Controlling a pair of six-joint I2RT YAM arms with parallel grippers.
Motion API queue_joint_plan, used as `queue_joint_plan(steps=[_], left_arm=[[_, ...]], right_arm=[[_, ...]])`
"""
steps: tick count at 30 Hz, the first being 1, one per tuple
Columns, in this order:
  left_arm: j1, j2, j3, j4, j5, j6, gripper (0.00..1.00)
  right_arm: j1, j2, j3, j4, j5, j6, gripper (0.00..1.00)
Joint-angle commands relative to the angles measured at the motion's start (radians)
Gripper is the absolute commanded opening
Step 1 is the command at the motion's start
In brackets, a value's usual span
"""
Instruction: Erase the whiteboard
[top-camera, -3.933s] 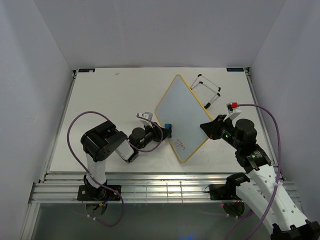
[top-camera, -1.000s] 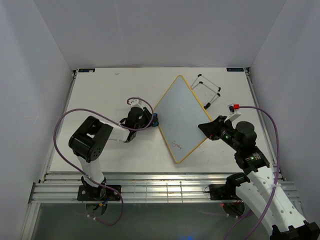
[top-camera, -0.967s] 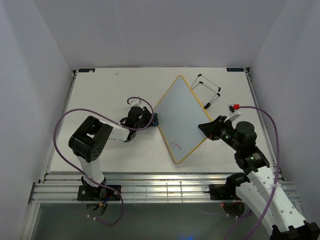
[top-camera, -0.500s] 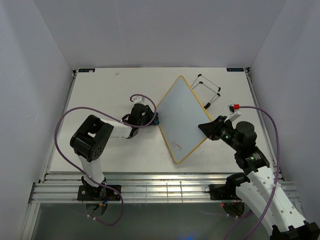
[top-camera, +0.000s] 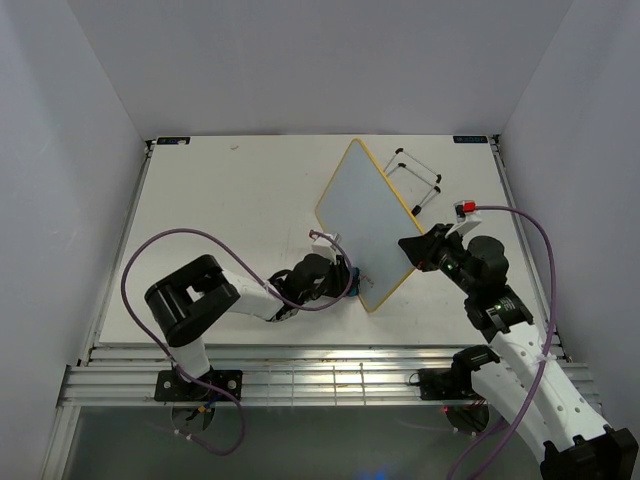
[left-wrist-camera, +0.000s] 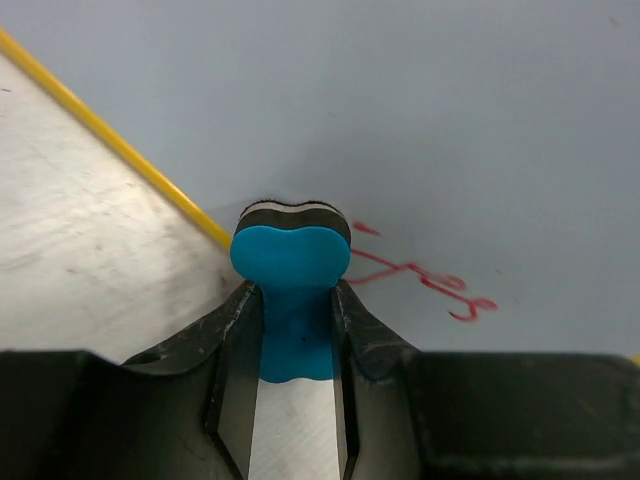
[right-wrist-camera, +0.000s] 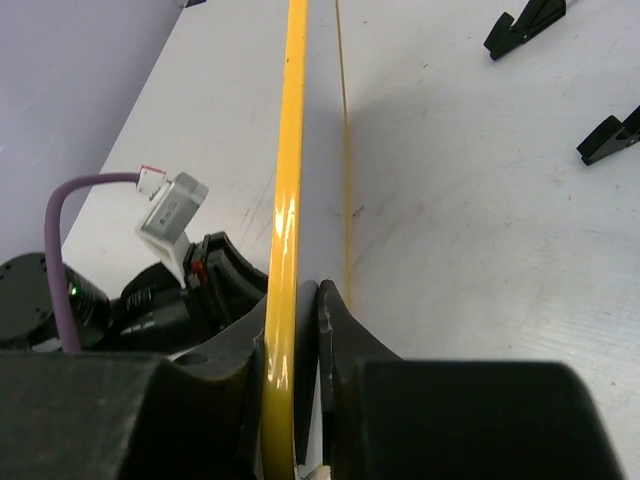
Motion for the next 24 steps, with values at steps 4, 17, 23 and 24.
queue_joint_plan(steps=[4,17,23,24], left_arm=[[-0.119,-0.027,-0.023,0.173,0.156,0.038,0.00],[-0.172,-0.132,-0.020,0.146,0.000,0.171,0.00],[-0.047,-0.121,-0.063,0.168,0.021,0.166,0.00],[-0.027,-0.118,-0.072,0.181,0.025,0.170,0.00]], right_arm=[[0.040,-0.003,0.088,0.299,-0.210,0.269,0.08],[0.040,-0.032,0.017,0.319,-0.224,0.316,0.08],[0.040,-0.047,0.025,0.324,-0.250,0.344,0.08],[0.040,-0.050,0.026,0.324,-0.253,0.345,0.08]])
